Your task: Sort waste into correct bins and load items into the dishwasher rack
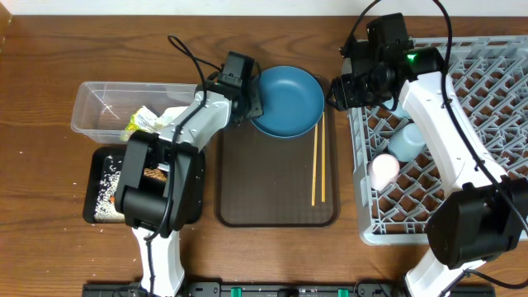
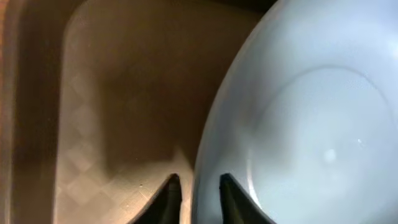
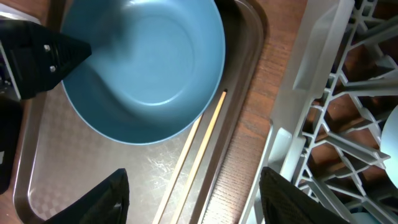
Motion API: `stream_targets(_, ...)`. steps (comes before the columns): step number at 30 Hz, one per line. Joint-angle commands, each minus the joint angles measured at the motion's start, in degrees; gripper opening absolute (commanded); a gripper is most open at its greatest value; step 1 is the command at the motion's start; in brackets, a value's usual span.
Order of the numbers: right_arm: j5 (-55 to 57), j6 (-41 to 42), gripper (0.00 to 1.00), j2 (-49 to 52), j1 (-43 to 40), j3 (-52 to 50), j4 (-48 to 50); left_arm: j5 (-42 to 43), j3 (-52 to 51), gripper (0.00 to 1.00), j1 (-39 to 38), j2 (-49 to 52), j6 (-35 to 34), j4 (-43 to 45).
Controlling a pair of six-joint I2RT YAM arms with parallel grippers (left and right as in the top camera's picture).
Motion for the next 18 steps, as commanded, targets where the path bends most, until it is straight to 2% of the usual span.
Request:
stream_targets(1, 0.22, -0.52, 0.61, -0.52, 0.15, 0.98, 0.07, 0.02, -0.17, 0.07, 0.09, 1.14, 0.46, -0.26)
stream_targets(4, 0.2, -0.94, 0.64, -0.52, 0.15, 0.98, 0.11, 0.17, -0.11, 0.06, 0.09, 0.13, 0.48, -0.28)
stream_targets(10, 0.2, -0.92, 0.87, -0.52, 0.15, 0.98, 0.74, 0.15, 0.22, 0.06, 0.13, -3.89, 0.96, -0.28)
stream_targets(18, 0.2, -1.99, 0.89, -0.52, 0.15, 1.01, 5.42, 0.17, 0.22, 0.06, 0.13, -14.27, 1.16, -3.17)
